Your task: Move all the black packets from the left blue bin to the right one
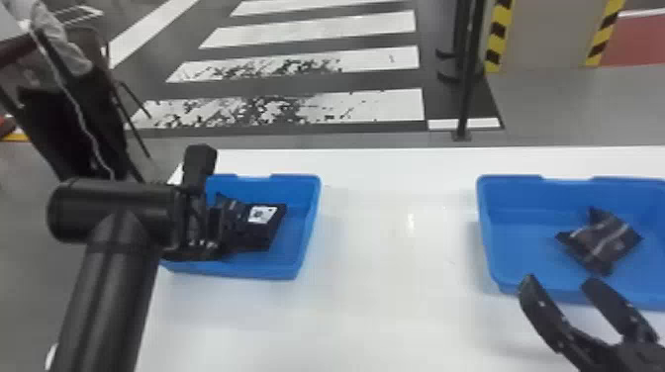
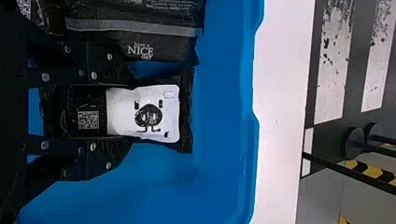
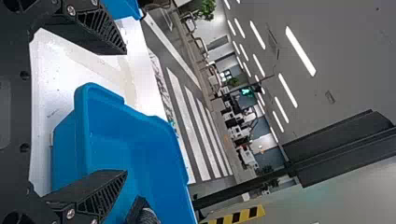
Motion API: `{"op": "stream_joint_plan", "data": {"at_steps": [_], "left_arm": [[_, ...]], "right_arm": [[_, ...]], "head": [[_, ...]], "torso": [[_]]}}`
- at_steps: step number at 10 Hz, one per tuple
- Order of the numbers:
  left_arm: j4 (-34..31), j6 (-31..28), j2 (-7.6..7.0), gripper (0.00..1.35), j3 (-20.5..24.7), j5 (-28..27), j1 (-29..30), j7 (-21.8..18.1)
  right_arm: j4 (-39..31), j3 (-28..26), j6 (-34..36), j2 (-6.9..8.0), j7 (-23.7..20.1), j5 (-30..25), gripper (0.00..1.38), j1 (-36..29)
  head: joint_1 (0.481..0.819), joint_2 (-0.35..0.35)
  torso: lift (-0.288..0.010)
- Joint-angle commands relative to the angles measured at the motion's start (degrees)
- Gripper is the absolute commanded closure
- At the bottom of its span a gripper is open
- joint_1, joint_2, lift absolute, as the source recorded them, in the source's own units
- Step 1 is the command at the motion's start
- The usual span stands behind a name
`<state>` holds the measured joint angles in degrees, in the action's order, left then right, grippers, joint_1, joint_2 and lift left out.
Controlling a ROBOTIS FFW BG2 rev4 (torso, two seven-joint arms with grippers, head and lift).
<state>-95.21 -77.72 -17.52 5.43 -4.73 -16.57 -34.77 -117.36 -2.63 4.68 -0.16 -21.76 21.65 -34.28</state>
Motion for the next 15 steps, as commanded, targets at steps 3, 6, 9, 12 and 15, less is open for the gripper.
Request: {"op": "stream_joint_plan", "data": {"at_steps": [3,6,9,12,15], "left_arm": [[-12.0,-1.0,-0.15,1.21,1.3,-0.8,3.9,-0.4],[-27.6,-1.2,-0.15,1.21,2.7,4.3,12.3,-0.5],[-39.6,4.0,-0.33,1.21,-0.7,10.0,20.8,-2.1],[-40.1,12.3,0.11,1.21,-5.0,14.9,23.6,-2.3],[-39.2,15.6,0.03,1.21,-11.1,18.4,22.3,-2.2]], "right_arm": [[0.0,0.0,0.0,-0.02,-0.2,0.2,0.12,0.0],[-1.0,0.3,1.4,-0.28,-1.6,1.1,0.12,0.5],[-2.1,0.6,2.8,-0.54,-4.6,3.6,0.11,1.9],[-3.4,3.2,4.5,-1.25,-6.8,7.7,0.11,5.0],[-2.7,3.9,8.3,-2.04,-8.1,8.6,0.11,9.3]], "head": [[0.695,0.202],[0.695,0.19],[0.695,0.137],[0.695,0.052],[0.695,0.008]], "torso": [[-0.185],[-0.185],[-0.185],[-0.185],[-0.185]]}}
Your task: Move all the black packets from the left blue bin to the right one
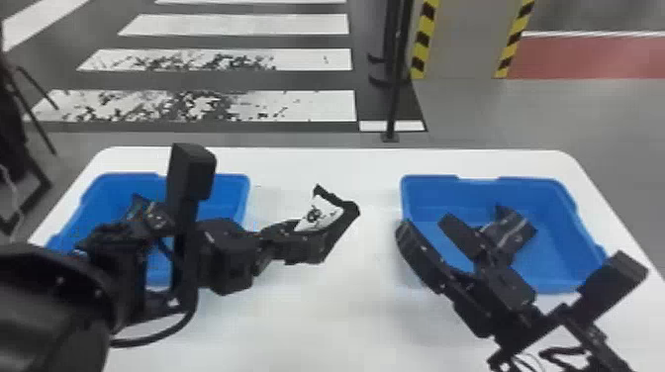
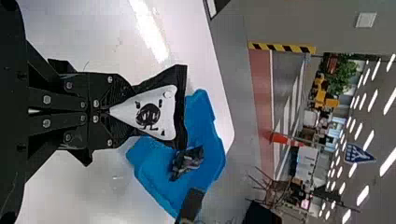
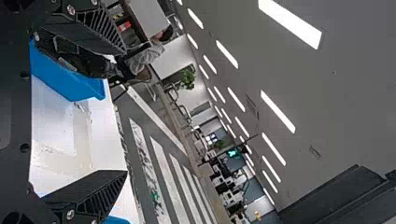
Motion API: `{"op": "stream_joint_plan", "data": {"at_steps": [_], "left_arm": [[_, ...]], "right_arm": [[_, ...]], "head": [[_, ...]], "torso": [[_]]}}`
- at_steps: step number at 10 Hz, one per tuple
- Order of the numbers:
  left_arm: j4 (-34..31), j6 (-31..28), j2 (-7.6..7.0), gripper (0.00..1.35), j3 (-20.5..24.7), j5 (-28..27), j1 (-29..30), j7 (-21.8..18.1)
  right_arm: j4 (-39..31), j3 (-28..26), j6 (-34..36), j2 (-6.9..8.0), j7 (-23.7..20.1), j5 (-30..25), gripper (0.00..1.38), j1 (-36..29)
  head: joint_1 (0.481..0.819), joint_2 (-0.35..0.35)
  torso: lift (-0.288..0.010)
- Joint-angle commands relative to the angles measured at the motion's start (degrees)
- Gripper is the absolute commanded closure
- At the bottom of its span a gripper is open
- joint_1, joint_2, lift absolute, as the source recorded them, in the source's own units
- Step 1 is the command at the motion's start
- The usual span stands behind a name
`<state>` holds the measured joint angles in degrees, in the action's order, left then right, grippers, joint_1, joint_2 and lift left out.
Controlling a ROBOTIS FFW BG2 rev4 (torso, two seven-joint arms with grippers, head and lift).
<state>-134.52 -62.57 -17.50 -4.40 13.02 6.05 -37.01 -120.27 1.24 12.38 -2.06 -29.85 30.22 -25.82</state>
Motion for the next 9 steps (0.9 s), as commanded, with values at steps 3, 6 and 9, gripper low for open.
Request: {"op": "stream_joint_plan", "data": {"at_steps": [3,6,9], "left_arm": [[1.7,1.4,-0.08,1.21,-5.9,3.3,-2.4,0.2],[2.8,1.7,-0.08,1.21,-7.7,3.7,-3.8,0.2],[2.8,2.2,0.09,1.21,-7.6,4.2,-3.8,0.2]], "right_arm": [[1.0,1.3,1.7,-0.57,-0.5,0.7,0.12,2.9],[3.3,4.1,1.7,-1.1,-1.9,2.5,0.5,5.3],[6.2,4.1,0.4,-1.1,-2.1,4.6,1.27,5.7]], "head": [[0.695,-0.049],[0.695,-0.056],[0.695,-0.04]], "torso": [[-0.185],[-0.185],[-0.185]]}}
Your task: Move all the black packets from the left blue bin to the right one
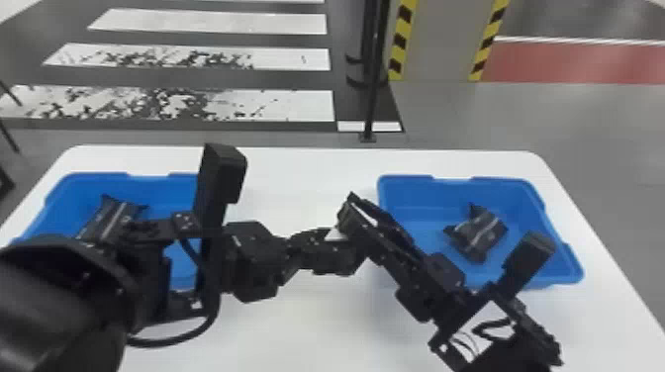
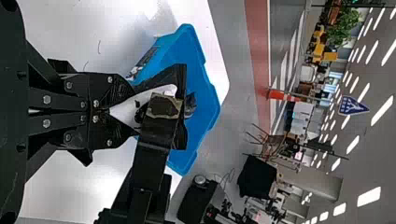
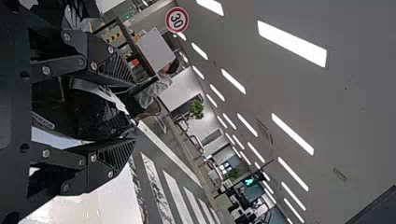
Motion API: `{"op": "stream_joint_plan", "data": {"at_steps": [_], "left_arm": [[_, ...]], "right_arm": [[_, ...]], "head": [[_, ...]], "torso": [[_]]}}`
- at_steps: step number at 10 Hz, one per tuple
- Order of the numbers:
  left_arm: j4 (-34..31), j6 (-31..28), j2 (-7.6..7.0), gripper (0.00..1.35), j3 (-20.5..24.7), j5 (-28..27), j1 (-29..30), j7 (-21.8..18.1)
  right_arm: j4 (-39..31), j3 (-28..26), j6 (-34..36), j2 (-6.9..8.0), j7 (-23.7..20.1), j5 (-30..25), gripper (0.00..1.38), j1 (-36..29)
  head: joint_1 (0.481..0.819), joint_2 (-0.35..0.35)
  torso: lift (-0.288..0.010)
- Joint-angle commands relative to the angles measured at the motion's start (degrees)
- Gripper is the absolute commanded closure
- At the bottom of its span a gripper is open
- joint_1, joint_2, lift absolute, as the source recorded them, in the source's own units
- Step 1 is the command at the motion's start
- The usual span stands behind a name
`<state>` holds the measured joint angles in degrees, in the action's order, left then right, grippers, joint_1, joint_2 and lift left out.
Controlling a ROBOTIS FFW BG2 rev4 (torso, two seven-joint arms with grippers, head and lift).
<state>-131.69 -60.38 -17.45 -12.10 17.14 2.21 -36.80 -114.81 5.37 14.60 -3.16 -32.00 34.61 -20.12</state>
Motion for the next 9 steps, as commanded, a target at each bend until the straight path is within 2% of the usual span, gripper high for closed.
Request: {"op": "stream_joint_plan", "data": {"at_steps": [1,6,7,8,9], "left_arm": [[0.0,0.1,0.05,1.21,0.1,0.2,0.0,0.1],[0.0,1.6,0.67,1.2,1.7,1.0,0.9,0.9],[0.0,1.7,0.76,0.99,2.2,2.3,1.9,1.7],[0.0,1.6,1.28,0.41,3.9,2.6,3.5,1.9],[0.0,1.5,1.37,0.04,5.0,2.7,5.0,2.0]], "right_arm": [[0.8,0.0,-4.1,0.0,-0.1,0.2,1.28,0.0],[0.6,0.6,-5.0,0.0,-0.6,1.4,1.28,0.0],[0.4,0.6,-5.0,0.0,-0.5,1.8,1.28,0.2],[1.1,-0.1,-5.0,-0.18,-0.5,2.4,1.28,1.1],[1.4,-1.9,-5.0,-0.27,-0.5,2.2,1.28,2.1]], "head": [[0.695,-0.043],[0.695,-0.053],[0.695,-0.048],[0.695,-0.047],[0.695,-0.044]], "torso": [[-0.185],[-0.185],[-0.185],[-0.185],[-0.185]]}}
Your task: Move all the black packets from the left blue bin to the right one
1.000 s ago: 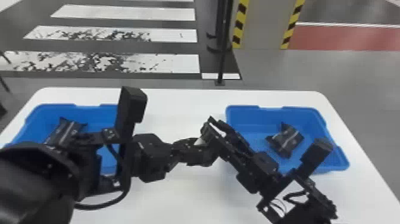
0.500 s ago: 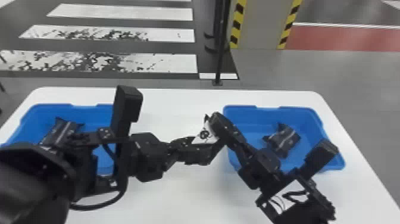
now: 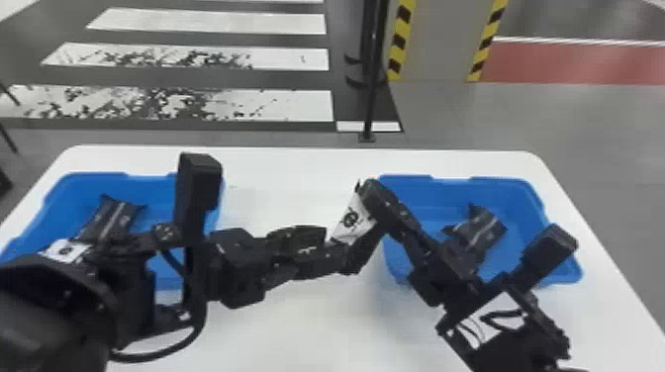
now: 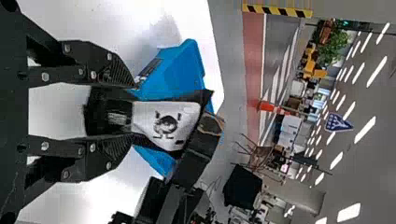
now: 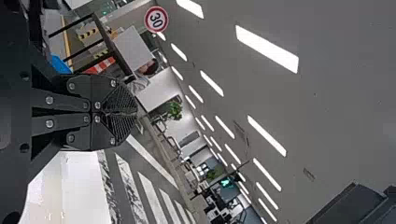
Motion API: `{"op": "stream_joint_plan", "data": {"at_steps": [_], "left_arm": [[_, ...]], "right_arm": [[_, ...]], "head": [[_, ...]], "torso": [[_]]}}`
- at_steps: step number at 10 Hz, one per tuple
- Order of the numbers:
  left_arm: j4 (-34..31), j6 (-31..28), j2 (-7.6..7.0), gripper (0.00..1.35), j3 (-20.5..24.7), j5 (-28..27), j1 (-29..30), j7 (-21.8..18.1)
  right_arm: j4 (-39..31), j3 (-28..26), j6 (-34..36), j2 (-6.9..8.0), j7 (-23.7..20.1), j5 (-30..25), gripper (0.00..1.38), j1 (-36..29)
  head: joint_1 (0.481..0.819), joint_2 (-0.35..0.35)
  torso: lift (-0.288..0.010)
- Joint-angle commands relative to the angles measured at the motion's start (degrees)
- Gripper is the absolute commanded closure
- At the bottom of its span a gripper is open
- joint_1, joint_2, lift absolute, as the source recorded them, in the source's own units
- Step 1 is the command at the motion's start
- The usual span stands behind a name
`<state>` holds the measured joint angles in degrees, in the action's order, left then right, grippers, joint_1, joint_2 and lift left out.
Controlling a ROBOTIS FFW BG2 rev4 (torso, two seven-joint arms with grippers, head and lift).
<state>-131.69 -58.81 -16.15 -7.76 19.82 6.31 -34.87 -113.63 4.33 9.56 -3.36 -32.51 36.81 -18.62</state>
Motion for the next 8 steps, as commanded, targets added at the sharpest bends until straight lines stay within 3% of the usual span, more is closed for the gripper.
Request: {"op": "stream_joint_plan", "data": {"at_steps": [1,3,7,8], "left_arm": [[0.0,-0.3,0.15,0.1,2.3,0.7,2.1,0.0],[-1.7,-0.1,0.85,0.22,6.6,1.3,5.5,0.0],[-5.2,0.0,1.73,0.22,14.8,1.3,9.7,0.0],[-5.8,0.0,1.82,0.22,16.7,1.0,10.4,0.0]], "right_arm": [[0.5,-3.1,0.0,-0.25,0.0,-0.5,1.28,1.3],[2.6,-8.0,0.0,-0.6,0.2,-1.0,1.28,3.2],[15.7,-13.8,-0.4,-2.8,1.8,-5.4,1.28,10.9],[17.4,-14.8,-1.8,-2.88,3.0,-7.2,1.14,11.6]], "head": [[0.695,-0.047],[0.695,-0.064],[0.695,-0.113],[0.695,-0.116]], "torso": [[-0.185],[-0.185],[-0.185],[-0.185]]}}
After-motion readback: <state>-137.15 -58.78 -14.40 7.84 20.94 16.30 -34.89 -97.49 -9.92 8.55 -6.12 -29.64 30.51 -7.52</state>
